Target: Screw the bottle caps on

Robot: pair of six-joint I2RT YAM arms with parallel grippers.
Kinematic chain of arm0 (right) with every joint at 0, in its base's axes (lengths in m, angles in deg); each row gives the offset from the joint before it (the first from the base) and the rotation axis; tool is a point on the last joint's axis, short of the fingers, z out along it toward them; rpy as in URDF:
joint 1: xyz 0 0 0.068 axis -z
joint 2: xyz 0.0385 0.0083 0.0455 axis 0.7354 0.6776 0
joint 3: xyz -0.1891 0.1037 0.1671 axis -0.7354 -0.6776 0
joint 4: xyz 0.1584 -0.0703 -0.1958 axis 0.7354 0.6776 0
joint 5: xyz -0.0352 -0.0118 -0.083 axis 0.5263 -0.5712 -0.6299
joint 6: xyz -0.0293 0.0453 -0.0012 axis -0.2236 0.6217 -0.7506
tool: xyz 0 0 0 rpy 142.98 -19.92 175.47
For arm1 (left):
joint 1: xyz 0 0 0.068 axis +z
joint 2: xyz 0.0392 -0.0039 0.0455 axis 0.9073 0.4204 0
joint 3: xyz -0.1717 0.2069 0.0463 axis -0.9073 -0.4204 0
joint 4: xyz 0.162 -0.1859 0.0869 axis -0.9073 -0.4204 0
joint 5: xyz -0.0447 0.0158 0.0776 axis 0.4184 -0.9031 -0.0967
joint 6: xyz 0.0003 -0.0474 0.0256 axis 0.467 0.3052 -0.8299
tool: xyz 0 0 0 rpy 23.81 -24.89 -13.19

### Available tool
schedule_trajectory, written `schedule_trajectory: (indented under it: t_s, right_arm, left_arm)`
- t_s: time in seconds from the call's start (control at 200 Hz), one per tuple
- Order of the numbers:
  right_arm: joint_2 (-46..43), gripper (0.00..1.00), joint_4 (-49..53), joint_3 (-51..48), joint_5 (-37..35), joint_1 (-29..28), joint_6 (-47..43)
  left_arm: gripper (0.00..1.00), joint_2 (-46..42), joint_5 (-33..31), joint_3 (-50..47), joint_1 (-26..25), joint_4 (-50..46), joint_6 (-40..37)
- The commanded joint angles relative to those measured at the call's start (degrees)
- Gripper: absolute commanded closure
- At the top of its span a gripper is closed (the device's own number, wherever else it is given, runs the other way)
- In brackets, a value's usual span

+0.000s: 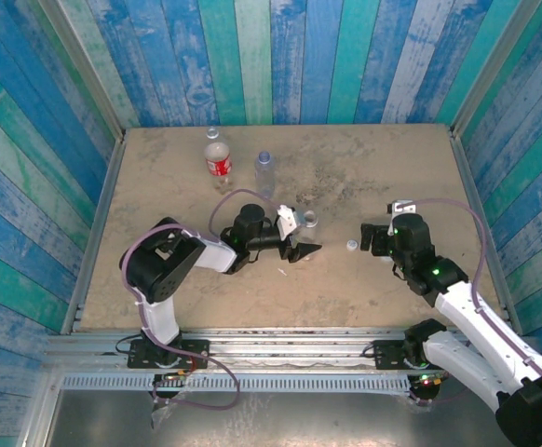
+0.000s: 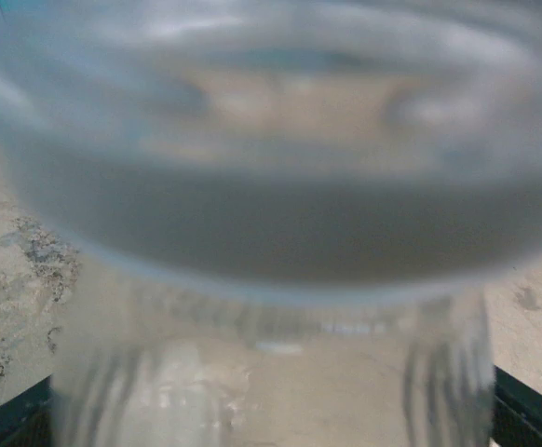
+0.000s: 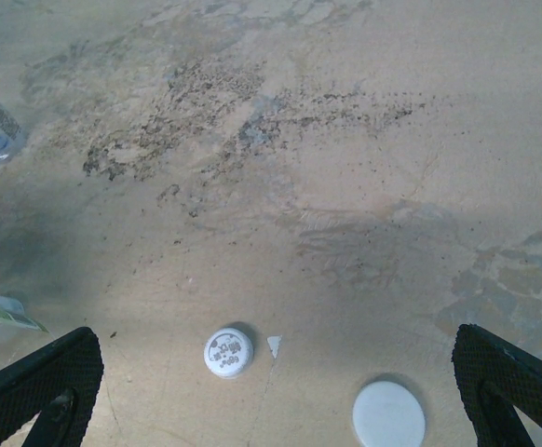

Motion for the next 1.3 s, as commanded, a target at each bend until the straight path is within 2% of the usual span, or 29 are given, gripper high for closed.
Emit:
schedule_trajectory:
  t_s: [0.0, 0.2, 0.286, 0.501, 0.681, 0.801, 0.992, 1.172, 1.292]
  right_arm:
    - [-0.39, 0.0, 0.43, 0.88, 0.46, 0.3, -0.19]
    - [-0.57, 0.0, 0.4, 0.7, 0.65, 0.32, 0.32]
    - [0.01, 0.0, 0.24, 0.83, 0.9, 0.35, 0.5]
    - [1.4, 0.0, -0.34, 1.13, 1.68, 0.39, 1.27]
    - [1.68, 0.0, -0.22, 1.51, 2.09, 0.39, 1.9]
    - [1.01, 0.0, 0.0, 1.41, 2.16, 0.39, 2.23]
    - [-0.19, 0.0, 0.53, 1.23, 1.68, 0.35, 2.44]
    - [-0.47, 0.0, 1.6, 1.67, 1.66, 0.39, 2.63]
    - [-0.91, 0.0, 1.76, 1.57, 1.45, 0.39, 2.7]
  left_arm:
    - [0.14, 2.56, -0.21, -0.35, -0.11, 2.99, 0.56]
    - [0.0, 1.23, -2.12, -2.33, -0.15, 7.26, 1.54]
    - [0.06, 1.39, -2.65, -3.63, -0.15, 11.42, 3.28]
    - [0.06, 2.31, -5.43, -7.08, -0.15, 23.16, 8.05]
    - [0.05, 2.95, -5.48, -7.67, -0.15, 24.66, 9.33]
    - [0.0, 3.65, -5.03, -7.63, -0.13, 24.81, 9.51]
    - [0.02, 5.21, -3.82, -6.1, -0.13, 24.5, 9.69]
    - [0.11, 6.58, -3.42, -5.03, -0.15, 24.85, 10.03]
    - [0.22, 6.75, -3.02, -4.86, -0.15, 24.73, 9.96]
